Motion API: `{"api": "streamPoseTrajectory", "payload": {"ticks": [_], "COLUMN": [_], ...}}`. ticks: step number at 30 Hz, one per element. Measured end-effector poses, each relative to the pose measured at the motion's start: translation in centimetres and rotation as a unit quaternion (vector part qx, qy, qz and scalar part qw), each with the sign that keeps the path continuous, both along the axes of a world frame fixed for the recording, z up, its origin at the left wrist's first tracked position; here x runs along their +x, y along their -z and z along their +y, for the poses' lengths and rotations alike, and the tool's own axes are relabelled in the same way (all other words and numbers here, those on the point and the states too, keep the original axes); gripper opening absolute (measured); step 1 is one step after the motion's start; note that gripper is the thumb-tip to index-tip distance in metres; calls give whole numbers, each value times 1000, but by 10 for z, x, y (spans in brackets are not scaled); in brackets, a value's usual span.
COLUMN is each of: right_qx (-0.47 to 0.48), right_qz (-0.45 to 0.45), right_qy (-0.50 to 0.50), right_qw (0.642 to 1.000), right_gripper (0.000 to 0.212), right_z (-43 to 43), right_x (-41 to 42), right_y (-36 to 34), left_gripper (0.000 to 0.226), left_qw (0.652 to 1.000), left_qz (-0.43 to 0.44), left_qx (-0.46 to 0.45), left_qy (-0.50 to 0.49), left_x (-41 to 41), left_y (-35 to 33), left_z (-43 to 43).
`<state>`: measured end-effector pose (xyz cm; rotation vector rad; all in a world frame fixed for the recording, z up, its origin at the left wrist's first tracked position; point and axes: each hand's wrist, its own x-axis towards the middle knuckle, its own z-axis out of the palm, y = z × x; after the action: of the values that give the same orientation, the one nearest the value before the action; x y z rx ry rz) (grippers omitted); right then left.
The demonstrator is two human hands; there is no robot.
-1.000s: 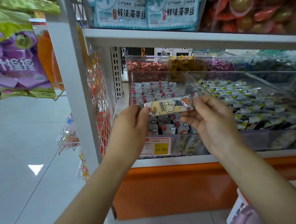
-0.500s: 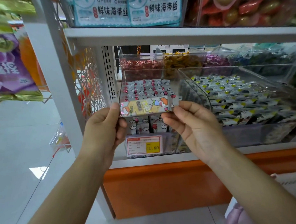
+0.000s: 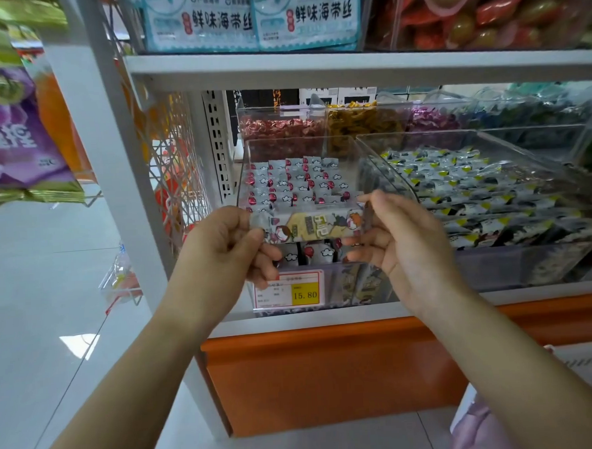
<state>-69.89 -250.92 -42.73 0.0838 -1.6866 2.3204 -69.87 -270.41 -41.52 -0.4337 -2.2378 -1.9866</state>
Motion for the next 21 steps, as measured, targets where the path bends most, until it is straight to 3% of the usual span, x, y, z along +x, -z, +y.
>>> {"api": "streamPoseTrajectory", "payload": {"ticks": [4,8,12,18,21], "right_qx": [78,137,166,156,150], "right_qz": [12,32,56,42,46], "right_qy": [10,-9,-41,-34,-31], "right_qw": [997,990,984,986,987], "right_gripper": [4,16,35,16,17], "right_z": [1,1,0,-3,-4], "right_x": [0,-2,-2,-2,-1], "right_y": [2,5,7,6,5], "left_gripper": [15,21,20,28,30], "left_qw": [998,999,999,997,996], "left_qz": [20,-23,-7,24,49], "left_qx": [-43,-20,-1,-60,-61], "left_qy": [-32,-38,-52,-50,-50], "left_x": [0,-3,-3,-1,3], "left_y": [1,2,-1,-4,-5], "left_z": [-2,-7,-10,-9,-4]}}
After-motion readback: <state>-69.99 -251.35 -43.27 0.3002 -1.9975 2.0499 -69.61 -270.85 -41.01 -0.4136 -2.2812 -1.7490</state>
